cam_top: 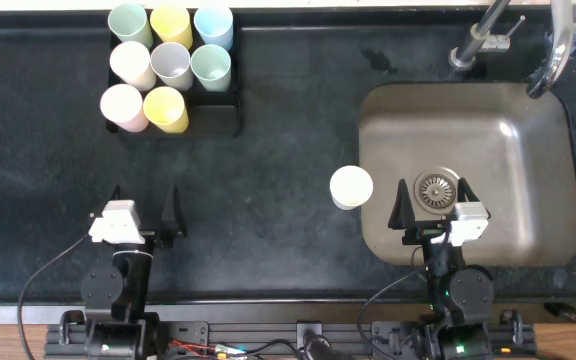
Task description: Store Cups
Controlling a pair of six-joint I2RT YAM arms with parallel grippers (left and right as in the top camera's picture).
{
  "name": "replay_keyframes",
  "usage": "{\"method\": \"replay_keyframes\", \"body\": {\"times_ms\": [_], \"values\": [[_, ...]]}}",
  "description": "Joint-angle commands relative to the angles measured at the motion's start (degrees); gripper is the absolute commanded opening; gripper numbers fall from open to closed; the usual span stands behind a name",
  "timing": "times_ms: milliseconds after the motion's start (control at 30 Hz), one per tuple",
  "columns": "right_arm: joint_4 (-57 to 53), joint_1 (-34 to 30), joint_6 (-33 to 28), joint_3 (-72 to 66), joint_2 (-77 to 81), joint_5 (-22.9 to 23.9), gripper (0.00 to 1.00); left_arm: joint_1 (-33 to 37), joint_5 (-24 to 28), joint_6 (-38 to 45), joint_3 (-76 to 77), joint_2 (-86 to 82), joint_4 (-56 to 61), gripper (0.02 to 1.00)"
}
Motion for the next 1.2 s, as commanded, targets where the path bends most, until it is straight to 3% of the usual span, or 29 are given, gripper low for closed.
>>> {"method": "replay_keyframes", "body": {"times_ms": [33, 167, 300, 433, 800, 933, 967, 1200], "values": [[0.26, -0.39, -0.15, -0.79, -0.59, 0.68, 0.998, -0.26, -0.52, -1.05, -0.09, -0.68, -0.26, 0.998], [0.48, -0.42, 0.13, -0.79, -0.59, 0.66, 0.998, -0.26, -0.50, -1.03, -0.09, -0.68, -0.26, 1.000], [0.20, -0.28, 6.03, 1.77, 2.32, 0.61, 0.998, -0.26, -0.52, -1.03, -0.09, -0.68, -0.26, 1.000], [-6.71, -0.28, 7.58, 13.66, 13.35, -2.19, 1.000, -0.26, -0.50, -1.03, -0.09, -0.68, -0.26, 1.000], [-53.27, -0.28, 7.54, 70.99, 50.84, -9.77, 0.998, -0.26, -0.52, -1.03, -0.09, -0.68, -0.26, 1.000], [-69.33, -0.28, 6.78, 85.77, 63.12, -10.10, 0.998, -0.26, -0.50, -1.03, -0.09, -0.68, -0.26, 0.998], [-84.91, -0.28, 1.68, 93.61, 77.26, -17.73, 0.998, -0.26, -0.50, -1.03, -0.09, -0.68, -0.26, 1.000], [-91.32, -0.26, -2.05, 93.59, 86.77, -19.02, 0.998, -0.26, -0.50, -1.05, -0.09, -0.68, -0.26, 1.000]]}}
